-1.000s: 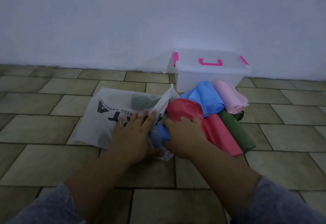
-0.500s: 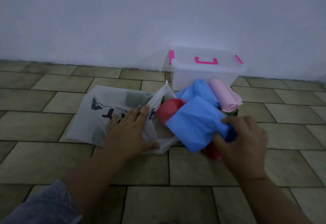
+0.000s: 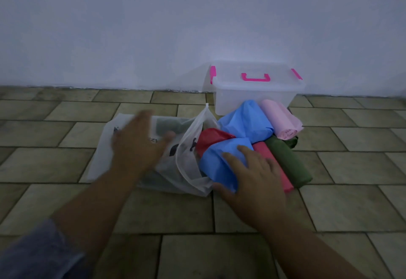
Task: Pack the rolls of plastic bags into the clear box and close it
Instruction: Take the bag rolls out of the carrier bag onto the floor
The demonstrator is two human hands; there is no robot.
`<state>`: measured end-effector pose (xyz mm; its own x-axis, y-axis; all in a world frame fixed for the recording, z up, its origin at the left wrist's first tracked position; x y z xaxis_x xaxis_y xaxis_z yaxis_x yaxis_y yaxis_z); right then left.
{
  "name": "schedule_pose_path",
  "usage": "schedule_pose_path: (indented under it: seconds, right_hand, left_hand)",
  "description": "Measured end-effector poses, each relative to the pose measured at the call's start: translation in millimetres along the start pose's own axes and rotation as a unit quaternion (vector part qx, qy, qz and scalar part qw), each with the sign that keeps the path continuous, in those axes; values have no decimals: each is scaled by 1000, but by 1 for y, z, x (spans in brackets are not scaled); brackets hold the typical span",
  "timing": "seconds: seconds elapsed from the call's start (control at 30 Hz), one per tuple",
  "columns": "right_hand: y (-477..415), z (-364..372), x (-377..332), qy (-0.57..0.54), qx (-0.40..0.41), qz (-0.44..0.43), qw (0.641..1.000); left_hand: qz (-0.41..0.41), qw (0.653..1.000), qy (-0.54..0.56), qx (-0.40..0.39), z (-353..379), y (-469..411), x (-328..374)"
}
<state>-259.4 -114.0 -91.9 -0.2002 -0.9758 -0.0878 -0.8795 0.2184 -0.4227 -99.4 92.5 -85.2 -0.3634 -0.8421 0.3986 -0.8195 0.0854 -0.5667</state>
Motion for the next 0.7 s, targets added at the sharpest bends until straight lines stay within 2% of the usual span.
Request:
schedule_pose_path:
  seconds: [0.03, 0.07, 0.13, 0.2, 0.27, 0.37, 0.5, 0.6, 0.7]
  right_hand:
    - [4, 8, -4, -8, -26, -15, 1000]
    - [10, 17, -4, -9, -40, -24, 999]
    - [20, 28, -1, 11, -46, -30, 998]
    - [25, 31, 2, 26, -43, -33, 998]
    - [25, 32, 4, 20, -40, -27, 999]
    - [25, 34, 4, 15, -42, -16, 999]
    - [26, 34, 6, 9, -34, -16, 999]
    - [27, 34, 6, 3, -35, -9, 999]
    - [29, 34, 7, -9, -27, -5, 1000]
  left_hand:
    - [-48, 997, -57, 30, -3, -16, -14]
    - [-116, 987, -111, 20, -7, -32, -29]
    - [-260, 953, -145, -60, -10, -52, -52]
    - [-297, 931, -154, -147, -7, -56, -58]
    - [-275, 933, -168, -159, -1, -55, -53]
    - [-214, 954, -189, -95, -4, -62, -30]
    - [0, 992, -125, 33, -32, -87, 23]
    - [120, 988, -40, 91, -63, -106, 69]
    - [178, 975, 9, 136, -91, -114, 106]
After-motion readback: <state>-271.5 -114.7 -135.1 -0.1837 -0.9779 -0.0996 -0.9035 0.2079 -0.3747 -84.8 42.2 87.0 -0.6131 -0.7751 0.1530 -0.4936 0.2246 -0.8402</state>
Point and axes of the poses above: each hand's wrist, its own y-axis away from the middle knuckle, its own z-axis out of the palm, x = y × z, the point moved 1 cm from there along -y, towards the middle knuckle, and after that the axes turned 14 degrees about x, right-handed, at the moved point
